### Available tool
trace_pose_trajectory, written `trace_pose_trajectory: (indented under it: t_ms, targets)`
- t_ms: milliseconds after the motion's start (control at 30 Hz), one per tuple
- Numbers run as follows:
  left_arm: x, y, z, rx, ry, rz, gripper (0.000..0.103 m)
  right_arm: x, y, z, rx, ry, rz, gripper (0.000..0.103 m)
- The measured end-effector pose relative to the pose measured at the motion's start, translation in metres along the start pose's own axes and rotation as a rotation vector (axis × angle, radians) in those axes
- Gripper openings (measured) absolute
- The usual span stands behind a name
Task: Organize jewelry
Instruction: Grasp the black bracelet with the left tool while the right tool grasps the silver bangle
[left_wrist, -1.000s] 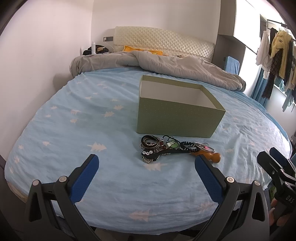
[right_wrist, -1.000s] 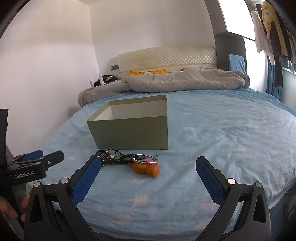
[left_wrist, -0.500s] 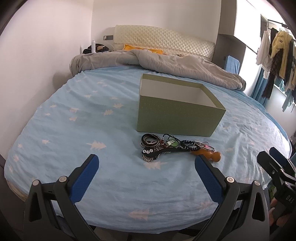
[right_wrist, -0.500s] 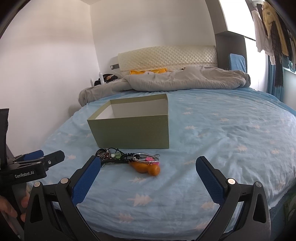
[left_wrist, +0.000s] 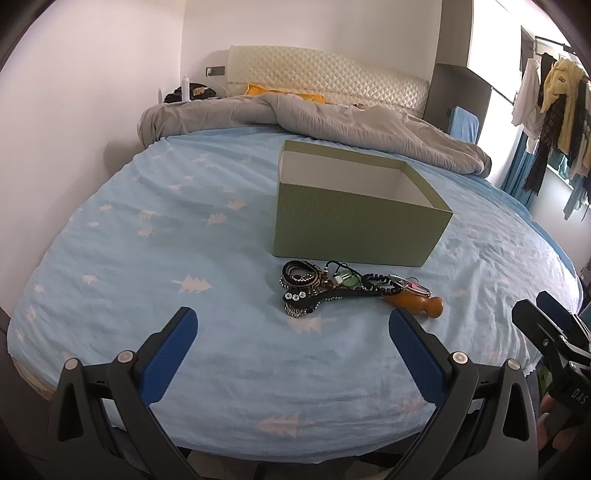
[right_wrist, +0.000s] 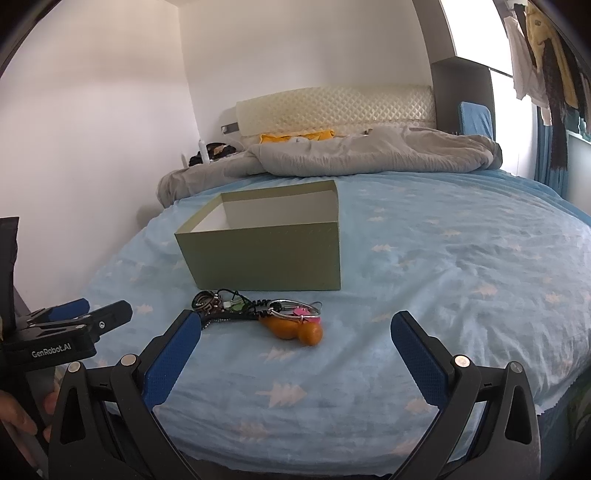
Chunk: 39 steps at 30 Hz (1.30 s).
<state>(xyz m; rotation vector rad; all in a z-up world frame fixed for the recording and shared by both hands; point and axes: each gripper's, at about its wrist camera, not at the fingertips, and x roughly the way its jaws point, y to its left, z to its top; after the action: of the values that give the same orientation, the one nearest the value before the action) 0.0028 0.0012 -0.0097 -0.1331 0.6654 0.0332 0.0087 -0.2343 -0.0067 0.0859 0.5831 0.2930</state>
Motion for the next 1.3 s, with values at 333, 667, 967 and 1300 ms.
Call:
trace_pose_trajectory:
  t_ms: [333,667,967,1300]
  targets:
    - [0.027,0.008,0.002,0.013,0.081,0.009,0.103,0.026,0.003,0.003,-0.009,0.075,0.009,0.103]
    - [0.075,0.017,0.014,0.001,0.242,-0.009,0.102,0.081,-0.004,0.009,0.058,0.22,0.043,0.1]
    - [0.121,0.033,0.021,-0.048,0.322,0.001,0.081,0.128,-0.007,0.011,0.094,0.331,0.05,0.081]
    - [0.151,0.038,0.022,-0.048,0.354,-0.058,0.04,0.161,-0.01,0.017,0.128,0.355,0.046,0.081]
